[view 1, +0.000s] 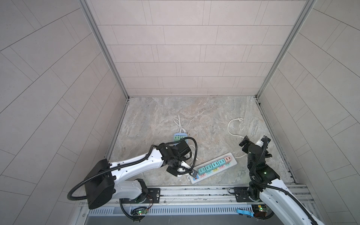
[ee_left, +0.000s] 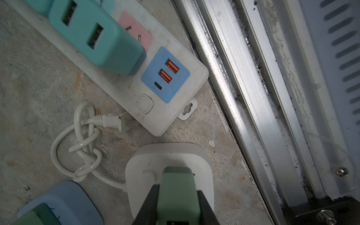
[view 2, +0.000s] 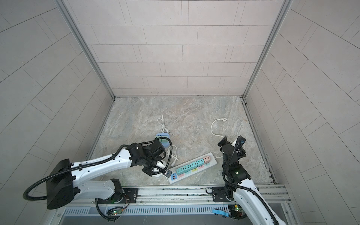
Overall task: Insert the plug
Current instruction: 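Press the green adapter down into the white socket with the left gripper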
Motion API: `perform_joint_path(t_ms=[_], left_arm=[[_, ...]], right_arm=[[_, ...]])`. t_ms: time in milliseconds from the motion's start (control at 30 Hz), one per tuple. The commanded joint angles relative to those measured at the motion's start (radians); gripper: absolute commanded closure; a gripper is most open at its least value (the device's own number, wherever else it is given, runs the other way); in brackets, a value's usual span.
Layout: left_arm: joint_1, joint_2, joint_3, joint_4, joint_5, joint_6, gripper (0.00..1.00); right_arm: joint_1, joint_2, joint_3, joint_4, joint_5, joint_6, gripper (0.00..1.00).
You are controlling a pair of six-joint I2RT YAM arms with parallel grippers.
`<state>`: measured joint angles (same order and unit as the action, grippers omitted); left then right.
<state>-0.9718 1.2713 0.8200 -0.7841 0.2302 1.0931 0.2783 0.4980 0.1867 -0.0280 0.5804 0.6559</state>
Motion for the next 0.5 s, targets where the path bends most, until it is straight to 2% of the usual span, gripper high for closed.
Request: perform_joint_path(t_ms=[0,267,467], left_arm=[[-0.001,0.010,-0.034,-0.052,-0.051,0.021,1.00],[-0.011,-0.058,-0.062,-0.044,-0.062,0.020,1.00],[-0.012,-0.047,-0.055,-0.030,-0.031,0.016,1.00]], right_arm=[[-0.004,-0.003,-0.003,-0.012,0.003,0.010,0.00],[-0.004,-0.003,-0.003,-0.012,0.004,0.010,0.00],[-0.004,-0.003,-0.003,-0.013,0.004,0.010,0.00]])
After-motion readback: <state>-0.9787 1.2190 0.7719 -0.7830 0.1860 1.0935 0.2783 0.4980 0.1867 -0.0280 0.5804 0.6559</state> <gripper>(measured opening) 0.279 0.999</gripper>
